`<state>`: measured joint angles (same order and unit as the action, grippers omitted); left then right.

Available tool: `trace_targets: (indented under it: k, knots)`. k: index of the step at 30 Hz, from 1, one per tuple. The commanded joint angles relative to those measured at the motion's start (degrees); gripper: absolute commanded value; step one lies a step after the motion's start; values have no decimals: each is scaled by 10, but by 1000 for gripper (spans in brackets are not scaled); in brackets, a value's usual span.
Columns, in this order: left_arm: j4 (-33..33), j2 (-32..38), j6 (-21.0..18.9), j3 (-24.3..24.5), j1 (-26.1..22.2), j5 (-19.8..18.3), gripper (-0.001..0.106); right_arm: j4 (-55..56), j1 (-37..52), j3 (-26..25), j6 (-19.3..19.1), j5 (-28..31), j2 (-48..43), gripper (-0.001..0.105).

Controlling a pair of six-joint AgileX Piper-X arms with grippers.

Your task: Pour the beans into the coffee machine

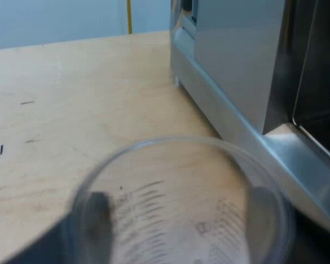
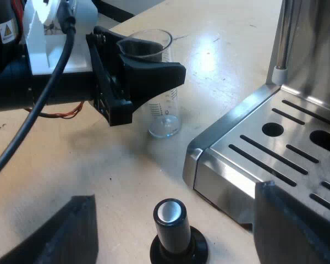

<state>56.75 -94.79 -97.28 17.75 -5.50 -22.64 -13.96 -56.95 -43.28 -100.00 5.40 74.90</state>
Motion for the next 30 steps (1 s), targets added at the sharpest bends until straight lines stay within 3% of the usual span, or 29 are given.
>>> trace_targets:
  k: [1,11,16,21,30]
  knots:
    - [7,1,-5,4,0,-4,80,-5,0,0,-1,0,0,62]
    - [6,1,-7,3,0,-4,80,-5,0,0,0,6,0,62]
    - [5,1,-7,3,0,-45,75,-5,0,0,14,6,0,62]
    - [5,1,-15,3,0,-9,76,-5,0,0,14,6,0,62]
    - [-22,1,-2,16,0,-31,76,-5,0,0,14,9,0,62]
